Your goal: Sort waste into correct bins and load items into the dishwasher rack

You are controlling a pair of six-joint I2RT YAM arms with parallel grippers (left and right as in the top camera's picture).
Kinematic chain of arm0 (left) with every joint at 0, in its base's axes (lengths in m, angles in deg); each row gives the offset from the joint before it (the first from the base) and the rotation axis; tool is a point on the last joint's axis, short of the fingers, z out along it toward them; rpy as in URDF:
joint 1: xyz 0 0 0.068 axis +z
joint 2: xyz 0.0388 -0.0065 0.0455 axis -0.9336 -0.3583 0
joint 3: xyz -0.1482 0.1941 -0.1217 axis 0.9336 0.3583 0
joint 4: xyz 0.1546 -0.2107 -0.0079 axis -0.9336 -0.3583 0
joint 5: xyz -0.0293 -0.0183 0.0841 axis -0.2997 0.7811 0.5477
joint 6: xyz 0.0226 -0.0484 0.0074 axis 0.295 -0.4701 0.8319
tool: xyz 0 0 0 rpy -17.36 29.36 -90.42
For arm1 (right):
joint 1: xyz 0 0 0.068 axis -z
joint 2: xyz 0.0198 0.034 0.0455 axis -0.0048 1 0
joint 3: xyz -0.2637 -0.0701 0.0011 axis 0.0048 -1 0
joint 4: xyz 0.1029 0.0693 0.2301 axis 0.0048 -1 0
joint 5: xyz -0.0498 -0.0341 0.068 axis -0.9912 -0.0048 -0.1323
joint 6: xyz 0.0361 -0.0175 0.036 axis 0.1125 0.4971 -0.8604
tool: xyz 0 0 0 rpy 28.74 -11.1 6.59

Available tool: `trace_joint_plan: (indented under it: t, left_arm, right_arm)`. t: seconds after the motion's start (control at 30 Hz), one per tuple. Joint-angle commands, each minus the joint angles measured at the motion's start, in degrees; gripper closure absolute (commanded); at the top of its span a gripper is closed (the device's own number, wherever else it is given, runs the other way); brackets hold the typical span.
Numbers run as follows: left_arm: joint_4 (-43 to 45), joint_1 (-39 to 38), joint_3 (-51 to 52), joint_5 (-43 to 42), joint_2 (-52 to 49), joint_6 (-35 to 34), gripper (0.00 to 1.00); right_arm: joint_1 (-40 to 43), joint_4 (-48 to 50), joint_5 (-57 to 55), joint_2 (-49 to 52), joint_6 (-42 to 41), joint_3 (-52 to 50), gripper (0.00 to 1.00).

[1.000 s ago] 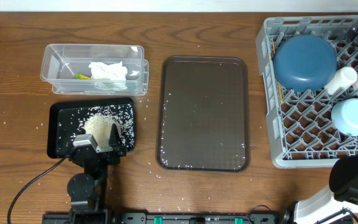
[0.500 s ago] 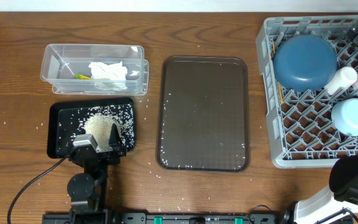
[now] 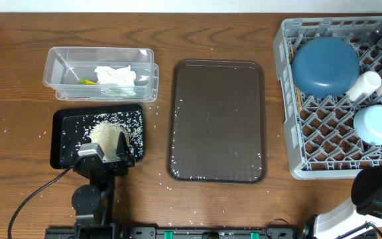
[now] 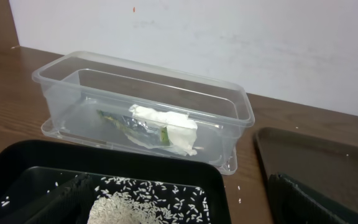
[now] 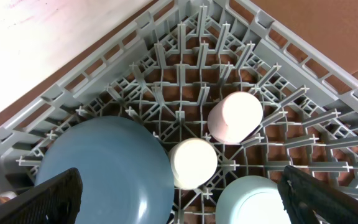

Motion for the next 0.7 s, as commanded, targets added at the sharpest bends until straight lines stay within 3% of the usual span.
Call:
trace_joint_plan:
  t: [0.0,0.23,0.67]
  left_arm:
    - [-2.0,0.3,1.1,2.2,0.4,-0.7,0.08]
    - [-2.0,0.3,1.1,2.2,0.4,-0.7,0.08]
    - [-2.0,0.3,1.1,2.2,0.4,-0.7,0.08]
  right_arm:
    - [0.3,-0.1,0.0,-0.3,-0.7,0.4,0.01]
    - [-0.4,-0.5,0.0,-8.1,-0.7,0.4,0.01]
    - [-2.3,-5.3,-0.7,-37.5,-0.2,0.4,0.01]
